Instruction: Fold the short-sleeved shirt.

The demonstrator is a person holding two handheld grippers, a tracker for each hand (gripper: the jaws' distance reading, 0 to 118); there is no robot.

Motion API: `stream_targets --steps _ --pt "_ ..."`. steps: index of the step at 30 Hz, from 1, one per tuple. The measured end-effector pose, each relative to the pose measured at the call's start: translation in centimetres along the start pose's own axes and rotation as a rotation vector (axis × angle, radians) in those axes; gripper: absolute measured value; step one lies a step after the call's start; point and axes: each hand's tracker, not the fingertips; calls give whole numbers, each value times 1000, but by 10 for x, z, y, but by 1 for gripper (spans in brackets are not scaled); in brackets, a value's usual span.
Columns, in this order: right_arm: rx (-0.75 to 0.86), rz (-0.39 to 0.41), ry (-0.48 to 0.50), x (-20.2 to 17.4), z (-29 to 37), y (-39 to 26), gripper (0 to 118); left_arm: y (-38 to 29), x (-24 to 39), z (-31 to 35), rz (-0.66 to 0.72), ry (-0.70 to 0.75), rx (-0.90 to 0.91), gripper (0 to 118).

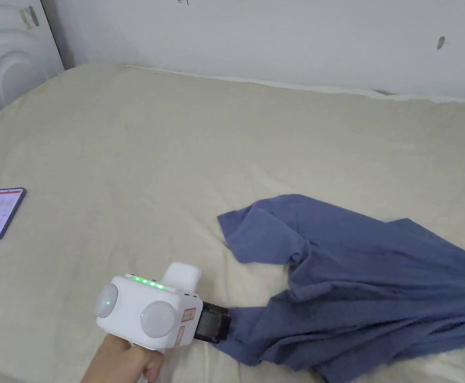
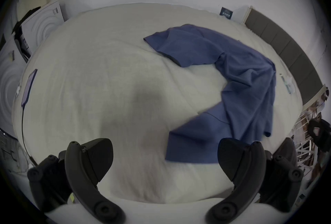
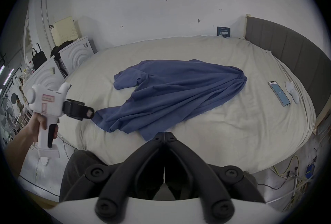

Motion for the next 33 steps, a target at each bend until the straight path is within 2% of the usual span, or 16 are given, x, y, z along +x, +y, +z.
stream_targets --steps 3,4,5,6,7,8,9,13,15,19,21,24,25,27,30,33 --pt "-26 9 -11 4 -8 1 1 -4 14 -4 -49 22 -7 110" --pt "-30 7 -14 6 -11 1 1 -6 20 -1 -88 -2 12 102" --pt "-34 5 -16 7 -14 2 1 -12 25 4 -127 33 -37 91" --pt "-38 5 -18 7 -17 3 1 -16 29 14 -158 50 -6 68" --pt "-42 9 -18 7 -21 6 1 -17 25 23 -154 8 21 15" --pt "-44 19 -19 6 -25 9 1 -21 23 27 -97 -55 41 2" --pt "-41 29 -20 4 -28 14 1 -25 24 29 -23 -61 16 2" --pt "18 113 23 -7 -52 59 1 -28 15 34 -9 -91 41 2" --pt "33 166 50 -14 -77 96 1 -27 10 34 79 -164 22 2" --pt "27 345 57 -42 -160 180 1 -24 -1 26 95 -170 36 2" --pt "-30 370 102 -53 -206 219 1 -23 -2 23 128 -198 45 2" --pt "-132 396 96 -72 -281 268 1 -23 -5 19 148 -220 47 2" --pt "-145 414 74 -77 -302 279 22 -23 -7 17 155 -222 43 2" --pt "-180 450 70 -88 -337 298 116 -25 -12 17 176 -247 35 2" --pt "-310 414 118 -92 -391 309 115 -26 -19 12 205 -285 16 2" --pt "-393 493 58 -103 -420 301 115 -26 -20 9 195 -287 13 2"
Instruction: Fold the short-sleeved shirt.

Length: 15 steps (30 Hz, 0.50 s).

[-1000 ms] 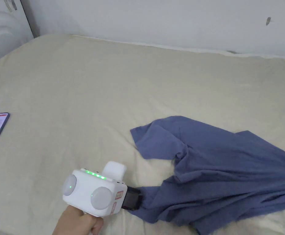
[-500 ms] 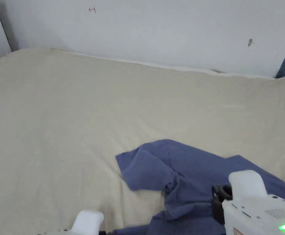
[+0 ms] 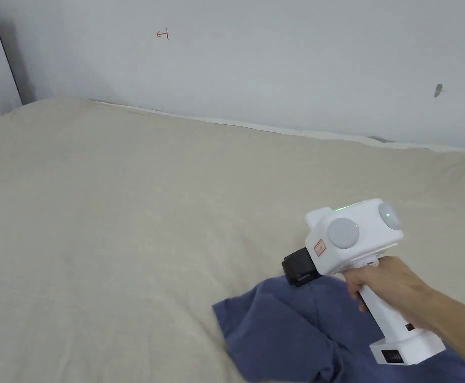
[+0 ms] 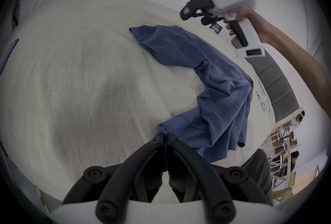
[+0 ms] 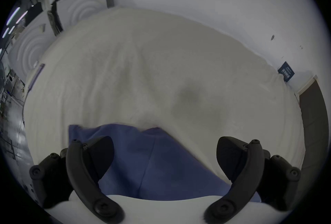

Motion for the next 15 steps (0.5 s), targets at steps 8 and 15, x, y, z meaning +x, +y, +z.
stream_targets --steps 8,15 --pt "47 11 -48 -10 23 -9 5 0 4 0 -14 9 -14 2" --pt "168 -58 -58 41 141 -37 4 13 16 30 34 19 49 2"
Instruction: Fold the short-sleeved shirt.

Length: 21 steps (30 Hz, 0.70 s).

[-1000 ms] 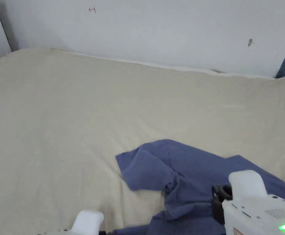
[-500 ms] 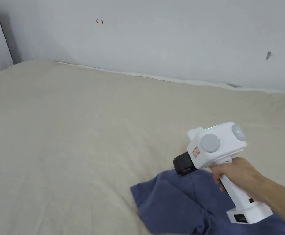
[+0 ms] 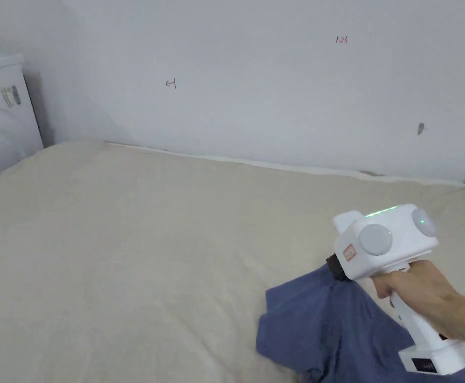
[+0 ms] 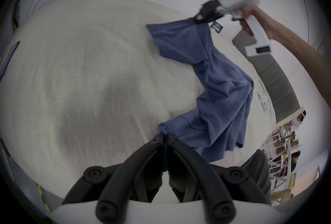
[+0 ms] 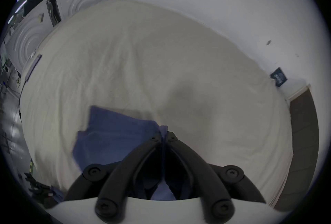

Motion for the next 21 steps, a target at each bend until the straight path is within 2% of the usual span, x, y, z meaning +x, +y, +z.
stream_targets --steps 2,4,10,14,18,19,21 --pt "59 -15 -42 22 43 -9 4 10 9 17 6 24 58 2" --pt "108 -63 -76 52 89 -20 5 28 21 37 -29 50 105 2" --pt "291 -262 -178 148 238 -80 4 84 53 109 -120 167 286 2" --pt "408 -337 -266 175 328 -127 4 125 72 152 -127 233 374 2" --pt "509 -438 -260 192 387 -153 4 170 95 196 -159 278 477 2" --pt "522 -445 -275 196 394 -155 5 178 101 200 -143 240 467 2" --pt "544 -442 -290 196 412 -160 4 197 116 218 -156 271 489 2"
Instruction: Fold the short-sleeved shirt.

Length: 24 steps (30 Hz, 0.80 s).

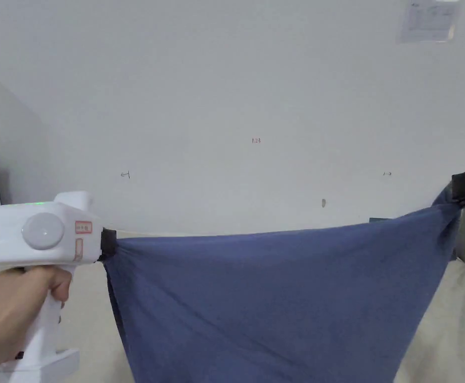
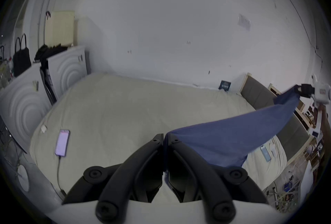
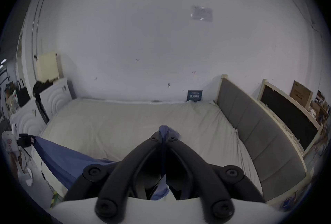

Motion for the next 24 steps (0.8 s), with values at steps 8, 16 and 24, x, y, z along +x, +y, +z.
stream_targets --steps 8,16,24 --pt "77 -19 9 3 30 15 4 34 9 31 0 78 62 2" --pt "129 11 -13 -4 28 53 5 100 15 44 4 125 122 2" --pt "162 7 -31 -8 -5 92 4 147 41 30 -31 178 162 2"
